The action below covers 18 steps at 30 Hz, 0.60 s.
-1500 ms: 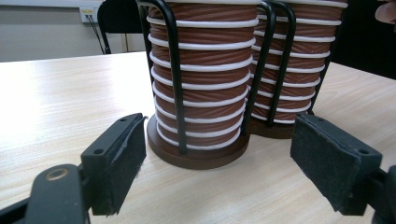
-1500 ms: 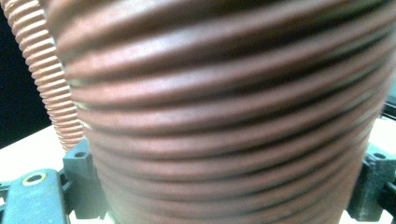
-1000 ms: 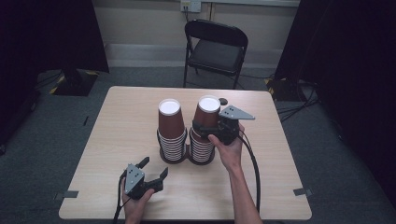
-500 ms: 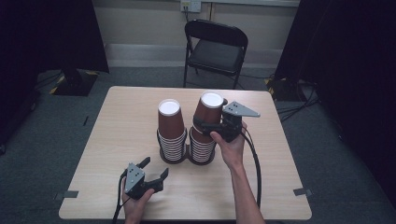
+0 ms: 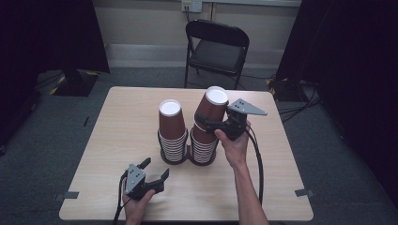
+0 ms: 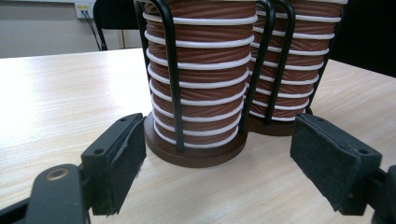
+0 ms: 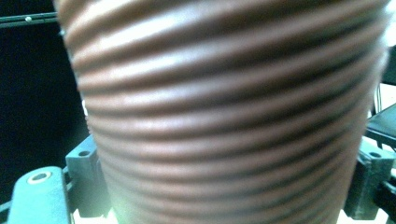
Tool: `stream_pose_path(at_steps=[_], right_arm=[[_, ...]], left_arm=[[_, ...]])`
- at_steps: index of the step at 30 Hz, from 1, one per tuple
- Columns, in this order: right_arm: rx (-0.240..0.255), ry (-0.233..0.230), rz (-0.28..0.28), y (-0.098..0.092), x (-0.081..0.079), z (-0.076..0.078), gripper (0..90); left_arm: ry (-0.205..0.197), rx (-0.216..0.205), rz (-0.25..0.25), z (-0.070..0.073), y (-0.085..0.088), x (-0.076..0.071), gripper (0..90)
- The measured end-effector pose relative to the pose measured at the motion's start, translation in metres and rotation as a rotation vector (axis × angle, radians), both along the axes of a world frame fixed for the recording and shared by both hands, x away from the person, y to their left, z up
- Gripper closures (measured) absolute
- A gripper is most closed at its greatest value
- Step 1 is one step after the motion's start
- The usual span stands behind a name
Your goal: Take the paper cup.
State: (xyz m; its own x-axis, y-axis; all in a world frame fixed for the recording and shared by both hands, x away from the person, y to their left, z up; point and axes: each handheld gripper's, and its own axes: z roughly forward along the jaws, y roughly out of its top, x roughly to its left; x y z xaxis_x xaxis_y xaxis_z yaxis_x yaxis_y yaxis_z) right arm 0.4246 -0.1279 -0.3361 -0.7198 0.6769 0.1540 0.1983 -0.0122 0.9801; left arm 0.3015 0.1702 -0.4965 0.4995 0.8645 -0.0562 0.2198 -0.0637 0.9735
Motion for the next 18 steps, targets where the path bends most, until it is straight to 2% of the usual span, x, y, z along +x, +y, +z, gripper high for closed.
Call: stream_pose_path(at_steps=[10,13,18], right_arm=[[0.0,-0.036,-0.011,0.001,-0.002,0.017,12.3],[0.047,-0.017,0.013,-0.002,0.001,0.017,12.3],[0.06,-0.034,0.002,-0.007,-0.002,0.022,12.5]], left_arm=[[-0.003,0.001,0.003,0.0,0.0,0.0,18.2],[-0.009,0.003,-0.004,0.0,0.0,-0.001,18.2],[-0.01,0.008,-0.001,0.0,0.0,-0.001,18.2]])
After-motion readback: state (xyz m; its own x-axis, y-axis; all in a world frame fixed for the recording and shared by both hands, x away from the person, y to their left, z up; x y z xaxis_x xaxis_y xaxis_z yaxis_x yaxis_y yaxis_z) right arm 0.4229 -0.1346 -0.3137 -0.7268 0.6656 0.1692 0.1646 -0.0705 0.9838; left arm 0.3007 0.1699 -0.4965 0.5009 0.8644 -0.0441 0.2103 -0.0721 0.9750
